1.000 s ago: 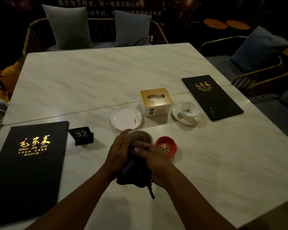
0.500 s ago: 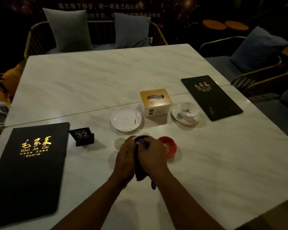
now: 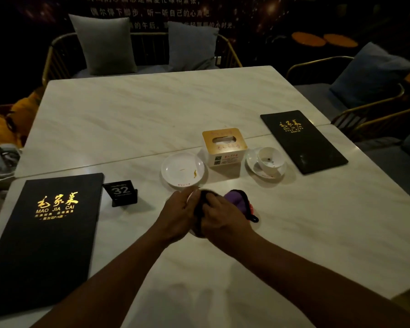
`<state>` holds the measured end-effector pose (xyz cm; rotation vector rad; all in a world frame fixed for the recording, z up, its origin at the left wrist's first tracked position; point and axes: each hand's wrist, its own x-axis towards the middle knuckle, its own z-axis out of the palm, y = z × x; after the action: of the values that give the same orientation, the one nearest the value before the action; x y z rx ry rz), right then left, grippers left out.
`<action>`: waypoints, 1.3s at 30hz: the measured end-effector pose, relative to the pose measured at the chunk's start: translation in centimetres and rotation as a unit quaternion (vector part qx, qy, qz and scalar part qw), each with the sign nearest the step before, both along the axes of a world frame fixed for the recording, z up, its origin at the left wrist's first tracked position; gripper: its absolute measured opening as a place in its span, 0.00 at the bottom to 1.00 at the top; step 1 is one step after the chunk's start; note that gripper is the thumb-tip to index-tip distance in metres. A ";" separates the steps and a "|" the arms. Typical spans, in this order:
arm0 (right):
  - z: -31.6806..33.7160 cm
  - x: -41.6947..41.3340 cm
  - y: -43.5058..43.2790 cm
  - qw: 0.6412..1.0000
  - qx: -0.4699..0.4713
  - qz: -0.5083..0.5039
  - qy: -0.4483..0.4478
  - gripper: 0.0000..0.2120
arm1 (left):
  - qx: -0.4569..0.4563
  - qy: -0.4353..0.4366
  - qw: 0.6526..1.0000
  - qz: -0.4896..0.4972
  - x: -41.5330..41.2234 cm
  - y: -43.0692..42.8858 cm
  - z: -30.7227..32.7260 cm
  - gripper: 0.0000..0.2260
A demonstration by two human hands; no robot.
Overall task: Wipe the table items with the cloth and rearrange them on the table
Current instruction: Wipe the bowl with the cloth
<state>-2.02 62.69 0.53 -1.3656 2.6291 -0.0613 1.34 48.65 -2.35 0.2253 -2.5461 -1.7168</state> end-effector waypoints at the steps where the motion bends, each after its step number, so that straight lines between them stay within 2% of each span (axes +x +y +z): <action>1: -0.1 0.3 -0.1 1.000 0.001 -0.028 -0.009 0.26 | -0.019 0.013 1.000 0.002 -0.2 -0.1 0.0 0.18; 4: 0.2 1.6 -1.0 0.997 0.003 -0.075 -0.036 0.17 | -0.086 0.015 0.996 0.010 -0.7 -0.2 -0.2 0.18; 5: 0.7 1.8 -1.1 0.993 -0.014 -0.088 -0.077 0.13 | -0.082 0.016 0.996 0.014 -0.6 -0.2 -0.5 0.18; 7: 1.5 1.6 -0.8 0.959 -0.069 -0.162 -0.222 0.11 | -0.041 0.019 0.998 0.031 0.1 0.2 -0.9 0.15; 8: 1.7 1.4 -0.6 0.926 -0.120 -0.202 -0.296 0.10 | -0.029 0.016 0.999 0.040 0.4 0.4 -1.1 0.14; 9: 1.8 1.3 -0.4 0.880 -0.186 -0.239 -0.366 0.10 | -0.025 0.016 0.998 0.048 0.6 0.6 -1.3 0.14; 10: 1.7 1.3 -0.2 0.813 -0.263 -0.283 -0.436 0.10 | -0.025 0.018 0.998 0.053 0.8 0.8 -1.5 0.15; 11: 1.4 1.4 -0.1 0.723 -0.333 -0.335 -0.504 0.12 | -0.023 0.022 0.998 0.056 0.8 1.0 -1.8 0.16; 13: 1.0 1.8 -0.2 0.519 -0.438 -0.421 -0.602 0.12 | 0.003 0.041 0.997 0.064 0.8 1.4 -1.8 0.16; 14: 0.8 1.8 -0.3 0.443 -0.466 -0.449 -0.620 0.12 | 0.020 0.052 0.996 0.069 0.7 1.6 -1.6 0.17; 15: 0.8 1.6 -0.3 0.387 -0.483 -0.462 -0.636 0.11 | 0.029 0.063 0.995 0.071 0.7 1.7 -1.3 0.17; 21: 1.8 1.2 0.1 0.146 -0.532 -0.469 -0.690 0.16 | -0.019 0.108 0.993 0.046 1.2 1.2 -0.8 0.18; 22: 1.6 1.2 0.3 0.118 -0.545 -0.462 -0.690 0.16 | -0.022 0.104 0.993 0.046 1.2 1.1 -1.0 0.17; 23: 1.7 1.4 0.6 0.109 -0.557 -0.449 -0.690 0.16 | -0.018 0.098 0.994 0.049 1.3 1.0 -1.1 0.14; 24: 1.7 1.5 1.0 0.113 -0.567 -0.445 -0.684 0.15 | -0.014 0.089 0.994 0.058 1.4 0.8 -1.1 0.13; 27: 1.5 1.0 2.4 0.155 -0.577 -0.448 -0.665 0.15 | 0.001 0.052 0.992 0.115 1.4 0.1 -1.1 0.14; 30: 1.5 -0.2 3.9 0.208 -0.613 -0.495 -0.580 0.14 | 0.133 -0.010 0.976 0.169 1.5 -0.1 -0.7 0.14; 31: 1.6 -0.6 4.3 0.239 -0.626 -0.497 -0.550 0.13 | 0.189 -0.034 0.963 0.191 1.4 0.0 -0.4 0.13; 32: 1.5 -0.9 4.8 0.289 -0.634 -0.501 -0.513 0.12 | 0.241 -0.059 0.945 0.215 1.3 0.1 -0.1 0.13; 33: 1.4 -1.0 5.2 0.354 -0.633 -0.501 -0.472 0.12 | 0.289 -0.084 0.924 0.234 1.2 0.2 0.3 0.13; 36: 1.1 0.0 5.2 0.616 -0.539 -0.500 -0.284 0.11 | 0.387 -0.154 0.878 0.239 0.8 0.5 0.8 0.13; 37: 1.1 0.5 4.8 0.676 -0.515 -0.462 -0.254 0.11 | 0.393 -0.169 0.876 0.223 0.7 0.6 0.8 0.15; 39: 1.2 1.8 3.5 0.742 -0.497 -0.368 -0.257 0.15 | 0.401 -0.185 0.875 0.199 0.6 1.2 0.8 0.17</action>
<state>-0.26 66.23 1.74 -0.1647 2.4016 -1.8358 1.91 49.86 -1.56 1.1116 -1.5864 -2.5841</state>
